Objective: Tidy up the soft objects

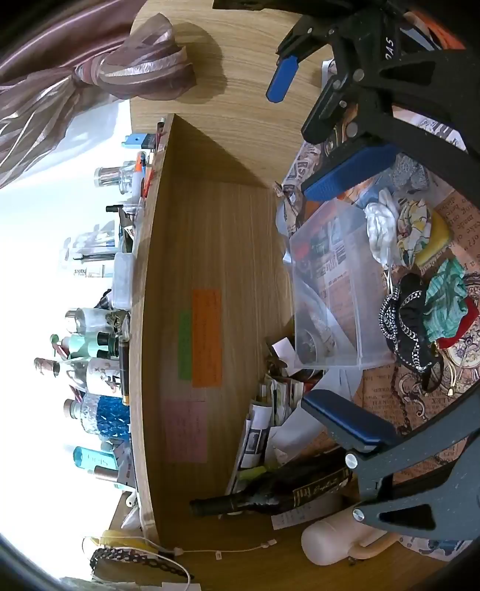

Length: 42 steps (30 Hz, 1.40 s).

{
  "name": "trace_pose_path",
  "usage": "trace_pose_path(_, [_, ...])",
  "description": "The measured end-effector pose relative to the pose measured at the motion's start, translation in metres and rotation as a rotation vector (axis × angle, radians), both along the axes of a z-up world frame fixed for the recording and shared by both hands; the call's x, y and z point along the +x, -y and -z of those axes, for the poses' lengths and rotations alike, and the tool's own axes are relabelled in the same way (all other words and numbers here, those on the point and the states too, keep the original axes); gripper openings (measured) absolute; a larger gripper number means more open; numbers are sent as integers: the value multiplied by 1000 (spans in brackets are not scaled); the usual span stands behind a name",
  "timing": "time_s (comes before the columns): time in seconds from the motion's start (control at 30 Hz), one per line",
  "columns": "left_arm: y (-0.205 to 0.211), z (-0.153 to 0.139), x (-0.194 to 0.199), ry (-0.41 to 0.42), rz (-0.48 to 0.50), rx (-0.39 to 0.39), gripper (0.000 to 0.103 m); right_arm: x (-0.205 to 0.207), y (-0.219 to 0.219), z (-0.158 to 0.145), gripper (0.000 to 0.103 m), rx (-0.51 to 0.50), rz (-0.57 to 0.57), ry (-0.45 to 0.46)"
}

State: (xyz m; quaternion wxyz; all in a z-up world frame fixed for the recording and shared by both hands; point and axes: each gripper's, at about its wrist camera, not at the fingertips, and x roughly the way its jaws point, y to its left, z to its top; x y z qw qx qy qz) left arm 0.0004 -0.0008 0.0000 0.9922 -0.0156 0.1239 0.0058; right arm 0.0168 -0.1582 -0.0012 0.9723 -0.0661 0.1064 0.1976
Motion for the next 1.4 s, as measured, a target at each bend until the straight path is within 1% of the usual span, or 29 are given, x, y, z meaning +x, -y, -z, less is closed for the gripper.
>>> trace_pose_path(0.23, [4, 2, -1, 2, -4, 6, 103, 0, -1, 0, 103, 9, -2, 2])
trace_pose_path(0.27, [1, 1, -1, 5, -1, -7, 103, 0, 2, 0, 103, 12, -1, 2])
trace_pose_path(0.47, [-1, 1, 0, 14, 11, -21, 103, -1, 2, 1, 103, 20, -4, 4])
trace_pose_path(1.4, [2, -2, 2, 16, 12, -17, 103, -5, 2, -3, 103, 34, -4, 23])
